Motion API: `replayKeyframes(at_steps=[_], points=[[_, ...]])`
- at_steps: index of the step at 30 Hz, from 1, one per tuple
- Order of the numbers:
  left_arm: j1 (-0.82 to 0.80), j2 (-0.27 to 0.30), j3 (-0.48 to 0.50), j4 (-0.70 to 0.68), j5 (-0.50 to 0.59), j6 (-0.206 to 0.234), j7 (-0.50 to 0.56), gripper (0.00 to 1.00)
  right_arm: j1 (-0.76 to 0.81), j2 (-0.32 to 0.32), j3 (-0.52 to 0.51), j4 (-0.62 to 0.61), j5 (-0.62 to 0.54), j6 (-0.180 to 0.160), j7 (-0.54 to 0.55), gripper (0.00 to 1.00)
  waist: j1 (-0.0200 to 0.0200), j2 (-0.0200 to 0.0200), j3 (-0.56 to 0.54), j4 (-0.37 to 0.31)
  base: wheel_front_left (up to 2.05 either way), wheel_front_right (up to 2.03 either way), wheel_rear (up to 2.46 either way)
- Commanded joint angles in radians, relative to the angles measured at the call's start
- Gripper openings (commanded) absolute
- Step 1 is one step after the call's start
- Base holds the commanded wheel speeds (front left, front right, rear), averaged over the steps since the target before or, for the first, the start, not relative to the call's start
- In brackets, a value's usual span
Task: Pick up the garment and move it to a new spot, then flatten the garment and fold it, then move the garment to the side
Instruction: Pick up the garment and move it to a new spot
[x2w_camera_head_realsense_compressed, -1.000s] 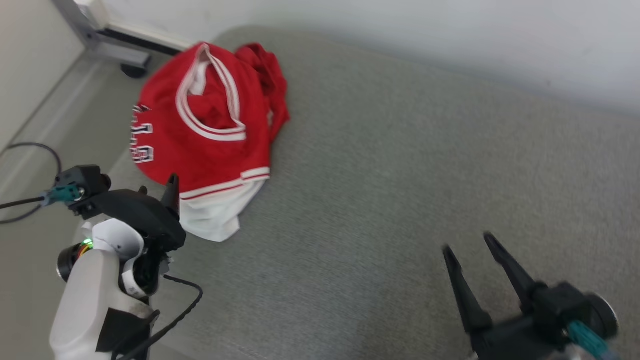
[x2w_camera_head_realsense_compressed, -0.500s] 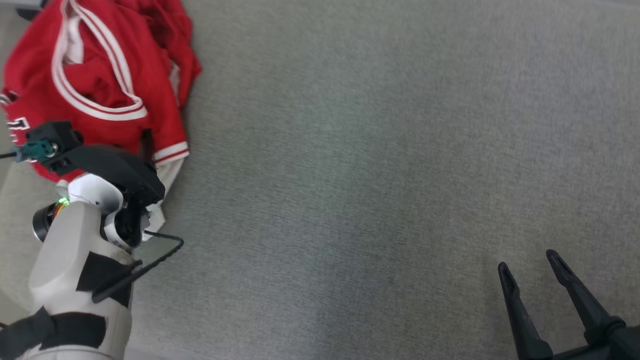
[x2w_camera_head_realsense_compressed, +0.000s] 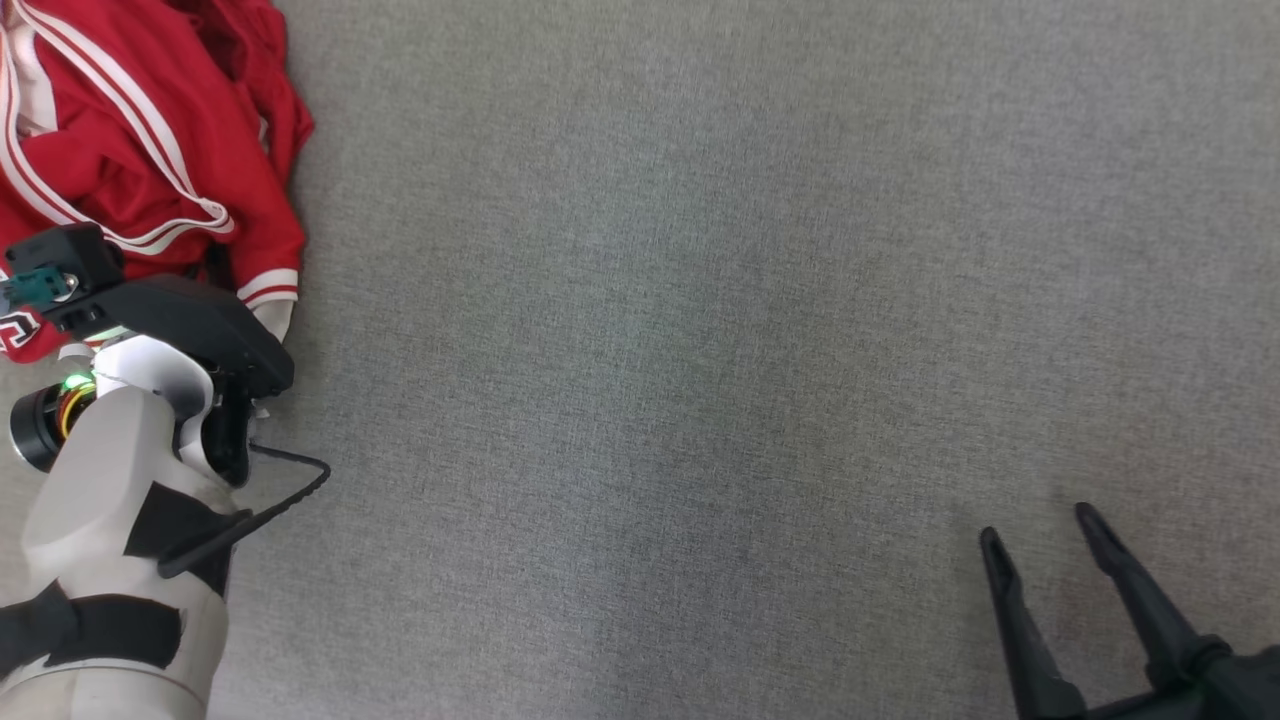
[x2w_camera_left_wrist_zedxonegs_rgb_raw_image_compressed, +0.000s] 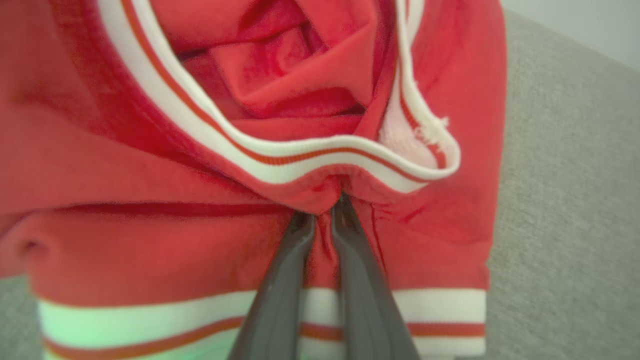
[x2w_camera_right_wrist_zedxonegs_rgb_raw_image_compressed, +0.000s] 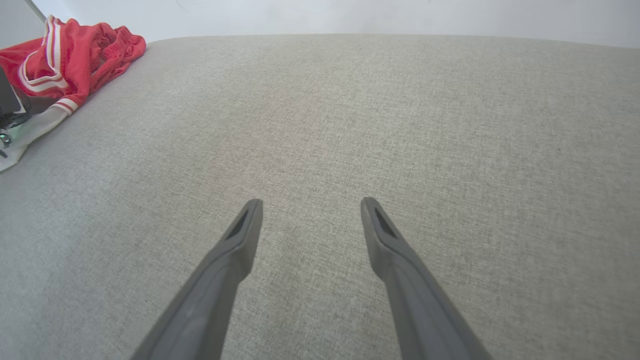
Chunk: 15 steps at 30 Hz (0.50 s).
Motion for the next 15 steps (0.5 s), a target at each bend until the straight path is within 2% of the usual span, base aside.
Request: replayKeyframes(at_steps=[1,7,15], points=[[-0.002,0.001,-0.007,0.010,0.008,-0.009,-0.013,0.00,-0.016,0.008,0.010,0.016,0.009,-0.002,-0.011,1.00,0.0000,0.0000,-0.031,0.005,0.00,0.00,0.00],[-0.010,0.070,-0.038,-0.010,0.022,-0.032,-0.027,0.00,-0.079,0.032,0.069,0.116,0.040,-0.002,-0.058,1.00,0.0000,0.0000,-0.123,0.005,0.00,0.00,0.00],[-0.010,0.192,-0.086,-0.121,0.036,-0.044,0.000,0.00,-0.159,0.089,0.116,0.340,0.094,-0.002,-0.183,1.00,0.0000,0.0000,-0.357,-0.033,0.00,0.00,0.00]])
